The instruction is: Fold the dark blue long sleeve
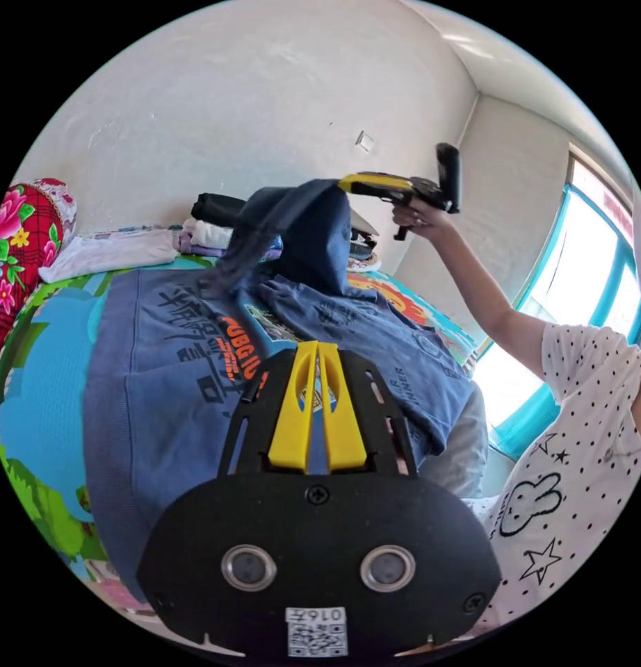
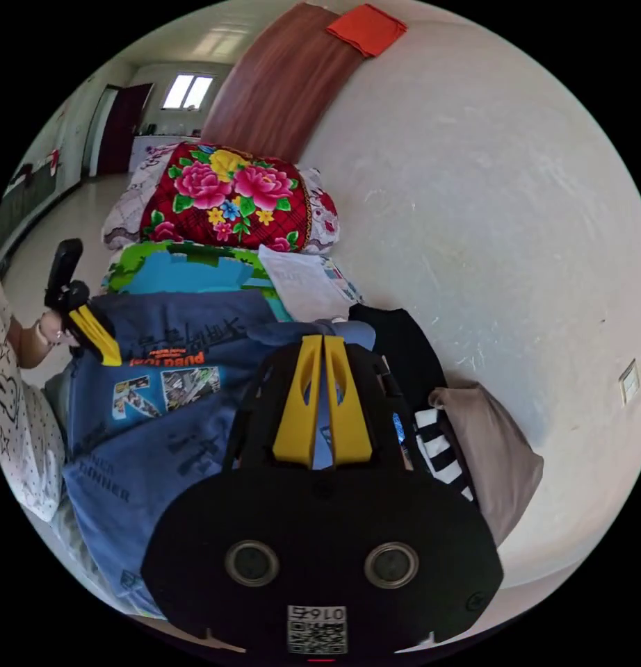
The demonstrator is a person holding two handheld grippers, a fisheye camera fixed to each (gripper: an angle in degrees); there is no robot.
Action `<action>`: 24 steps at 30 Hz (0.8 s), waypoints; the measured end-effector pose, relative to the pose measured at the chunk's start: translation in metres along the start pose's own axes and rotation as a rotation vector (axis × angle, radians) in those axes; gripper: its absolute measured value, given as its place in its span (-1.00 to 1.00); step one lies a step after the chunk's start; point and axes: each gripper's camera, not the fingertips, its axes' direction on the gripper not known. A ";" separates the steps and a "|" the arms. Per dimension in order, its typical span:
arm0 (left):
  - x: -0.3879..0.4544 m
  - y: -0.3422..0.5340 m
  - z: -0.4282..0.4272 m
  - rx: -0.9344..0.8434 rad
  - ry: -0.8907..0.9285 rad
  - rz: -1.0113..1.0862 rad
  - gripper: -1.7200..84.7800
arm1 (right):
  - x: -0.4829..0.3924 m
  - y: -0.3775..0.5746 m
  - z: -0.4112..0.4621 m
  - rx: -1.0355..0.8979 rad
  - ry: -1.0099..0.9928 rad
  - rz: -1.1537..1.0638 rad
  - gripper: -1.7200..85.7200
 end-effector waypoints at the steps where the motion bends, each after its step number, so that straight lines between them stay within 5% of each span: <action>1: 0.001 -0.001 -0.001 0.005 -0.011 0.001 -0.98 | -0.017 0.013 -0.016 -0.017 -0.024 -0.023 -0.96; 7: 0.008 -0.021 0.013 -0.005 -0.064 0.073 -0.92 | -0.111 0.110 -0.023 -0.235 -0.333 -0.060 -0.91; 10: 0.013 -0.048 0.048 -0.092 -0.045 0.172 -0.80 | -0.127 0.149 -0.027 -0.182 -0.341 0.093 -0.84; 16: -0.001 -0.102 0.137 -0.336 -0.100 0.251 -0.75 | -0.133 0.200 -0.044 -0.038 -0.169 0.439 -0.78; 24: -0.019 -0.139 0.207 -0.509 0.054 0.253 -0.82 | -0.185 0.245 -0.058 -0.011 0.077 0.542 -0.77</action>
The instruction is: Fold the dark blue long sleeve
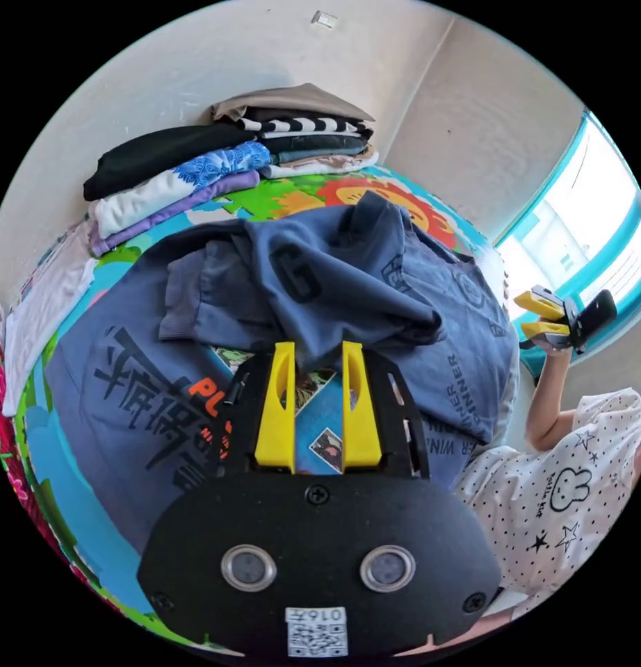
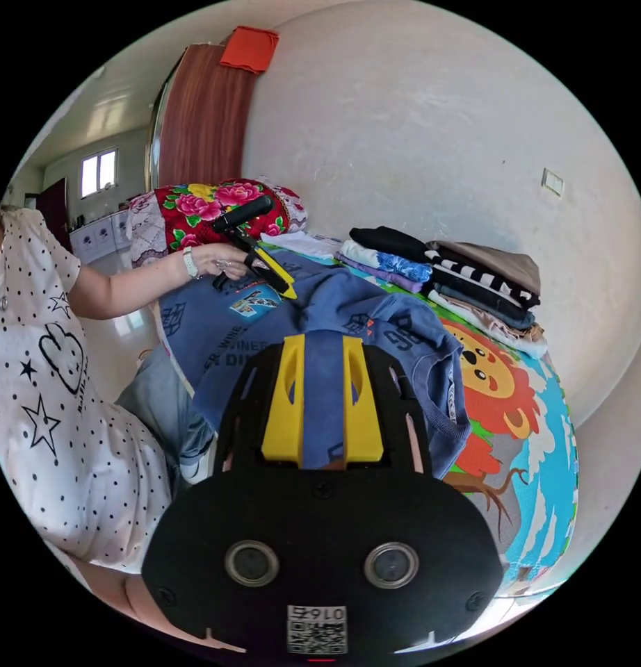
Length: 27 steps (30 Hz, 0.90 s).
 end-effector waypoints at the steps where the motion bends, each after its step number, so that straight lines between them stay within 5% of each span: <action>1: 0.001 -0.003 -0.003 0.009 0.009 0.011 -0.83 | 0.004 0.003 0.006 -0.027 0.012 0.017 -0.77; 9: 0.023 -0.012 -0.062 0.155 0.225 0.169 -0.87 | 0.084 0.003 0.050 0.012 -0.118 0.359 -0.78; 14: 0.005 -0.004 -0.034 -0.069 0.008 0.132 -0.82 | 0.126 0.014 0.071 0.015 -0.136 0.386 -0.80; 27: -0.113 -0.101 -0.013 0.122 -0.017 -0.161 -0.78 | 0.221 0.007 0.211 -0.210 -0.218 0.472 -0.75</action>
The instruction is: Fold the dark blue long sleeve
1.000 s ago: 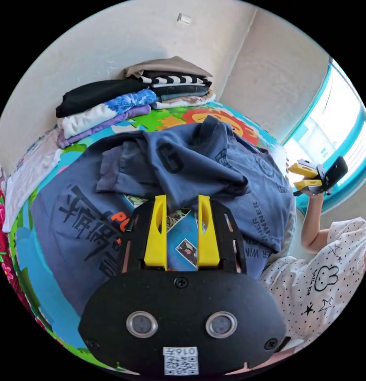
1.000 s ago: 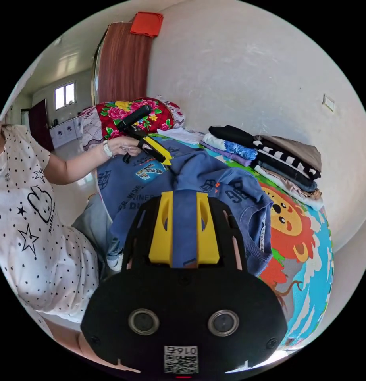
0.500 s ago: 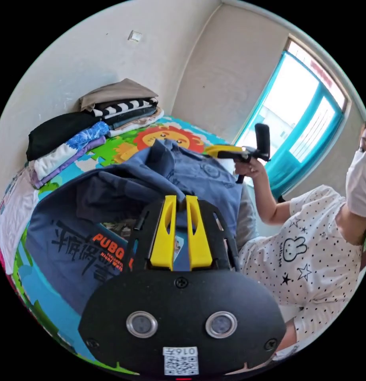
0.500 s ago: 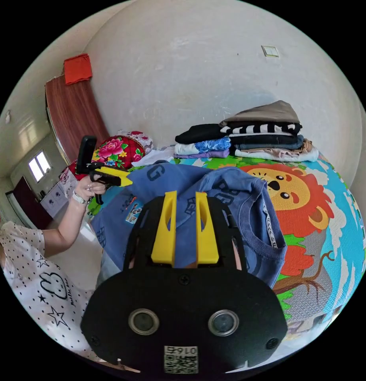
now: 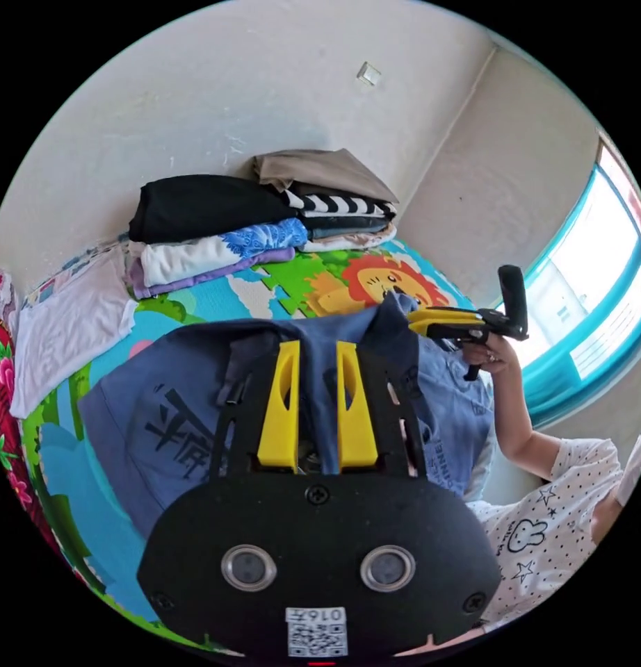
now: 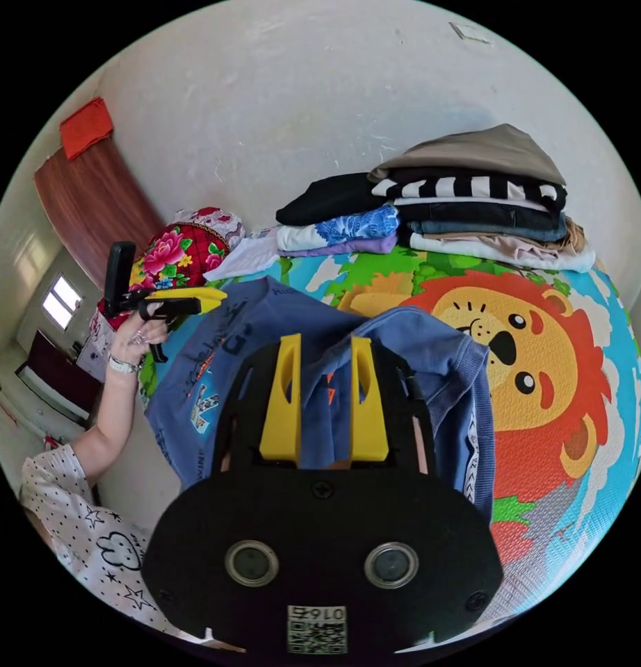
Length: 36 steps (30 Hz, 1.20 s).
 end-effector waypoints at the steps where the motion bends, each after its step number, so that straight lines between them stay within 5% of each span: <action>1: -0.003 -0.004 0.009 -0.035 0.002 0.000 -0.78 | 0.008 0.000 0.012 -0.034 0.005 0.000 -0.75; 5: -0.010 -0.018 0.059 -0.170 0.002 0.036 -0.80 | 0.036 0.018 0.028 -0.022 0.085 0.022 -0.86; 16: -0.049 -0.011 0.050 -0.066 0.063 0.084 -0.94 | 0.109 0.078 0.024 -0.064 0.008 0.072 -0.80; 21: -0.075 -0.018 0.046 -0.036 0.077 0.010 -0.80 | 0.155 0.076 0.026 0.002 -0.168 0.218 -0.68; 26: -0.082 -0.035 0.068 -0.097 0.166 0.017 -0.85 | 0.180 0.071 0.054 -0.046 -0.344 0.230 -0.85; 36: -0.123 -0.095 0.053 0.020 0.264 -0.028 -0.98 | 0.202 0.002 0.008 0.085 -0.252 0.141 -0.92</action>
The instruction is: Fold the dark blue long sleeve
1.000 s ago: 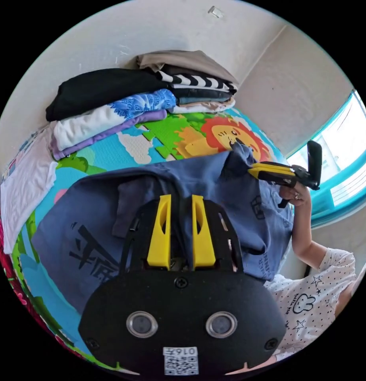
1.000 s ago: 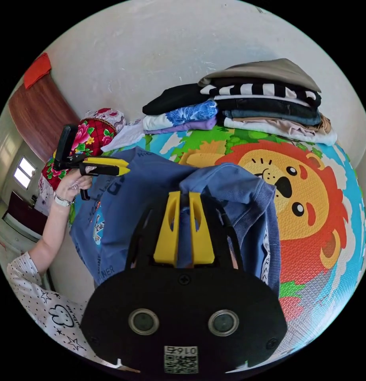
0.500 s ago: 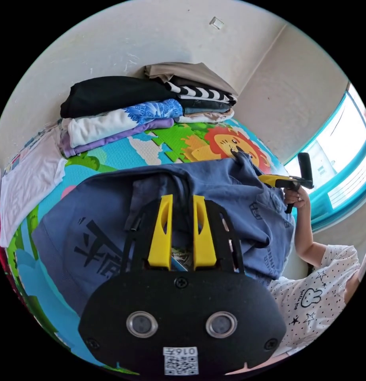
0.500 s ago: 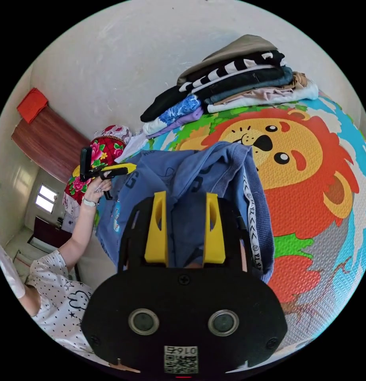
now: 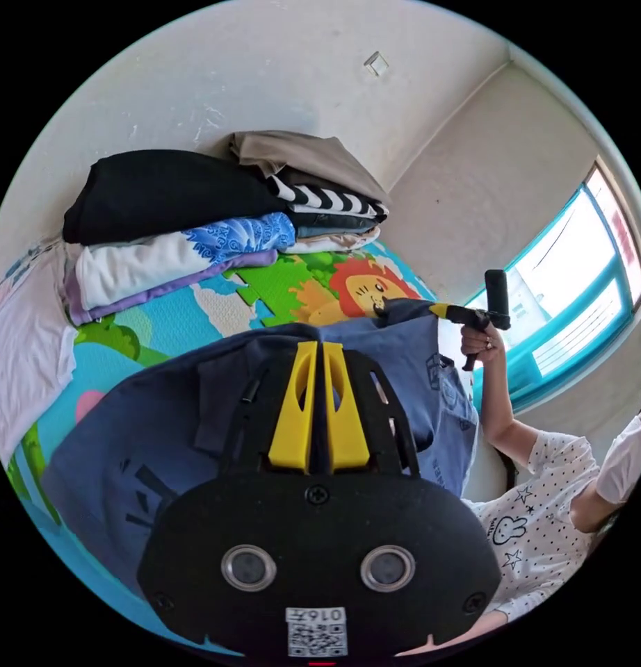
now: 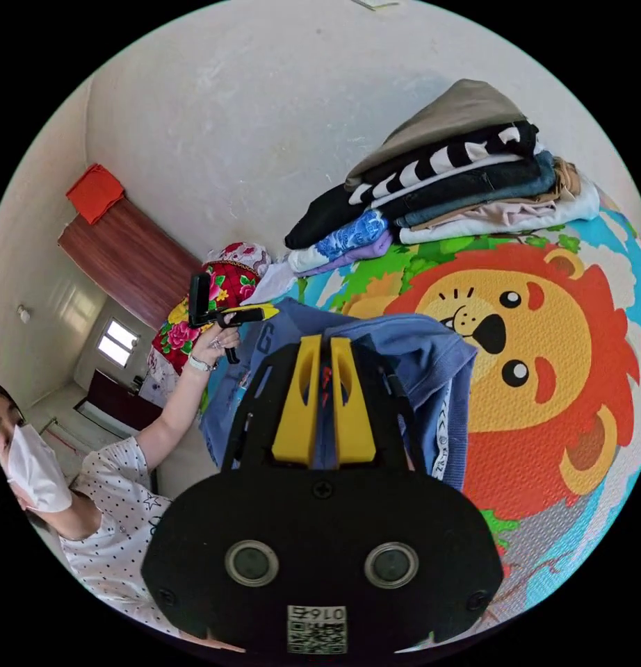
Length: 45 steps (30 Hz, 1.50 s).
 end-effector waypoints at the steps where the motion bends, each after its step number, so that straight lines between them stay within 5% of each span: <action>1: -0.005 -0.004 0.001 0.007 0.010 -0.019 -0.98 | 0.008 -0.019 -0.001 -0.006 0.008 0.042 -0.92; 8: -0.038 -0.041 0.044 0.023 -0.053 -0.100 -0.98 | 0.082 -0.110 0.021 -0.053 0.054 0.301 -0.93; 15: -0.062 -0.041 0.072 -0.010 0.038 -0.210 -0.98 | 0.079 -0.131 0.044 -0.121 0.224 0.194 -0.94; 21: -0.048 -0.017 -0.002 0.096 0.005 -0.108 -0.97 | 0.067 -0.117 0.008 -0.105 0.161 0.245 -0.91; 26: 0.013 0.026 -0.015 -0.103 -0.133 0.235 -0.86 | -0.041 -0.083 -0.042 -0.107 0.416 -0.096 -0.82; 31: 0.066 0.069 0.042 -0.356 -0.344 0.382 -0.74 | -0.167 -0.011 -0.062 -0.065 0.371 -0.379 -0.78; 35: 0.095 0.077 0.041 -0.180 -0.453 0.349 -0.73 | -0.273 0.047 -0.064 -0.005 0.391 -0.594 -0.78; 45: 0.180 0.090 0.029 -0.126 -0.603 0.453 -0.96 | -0.445 0.069 0.021 0.017 0.638 -0.946 -0.74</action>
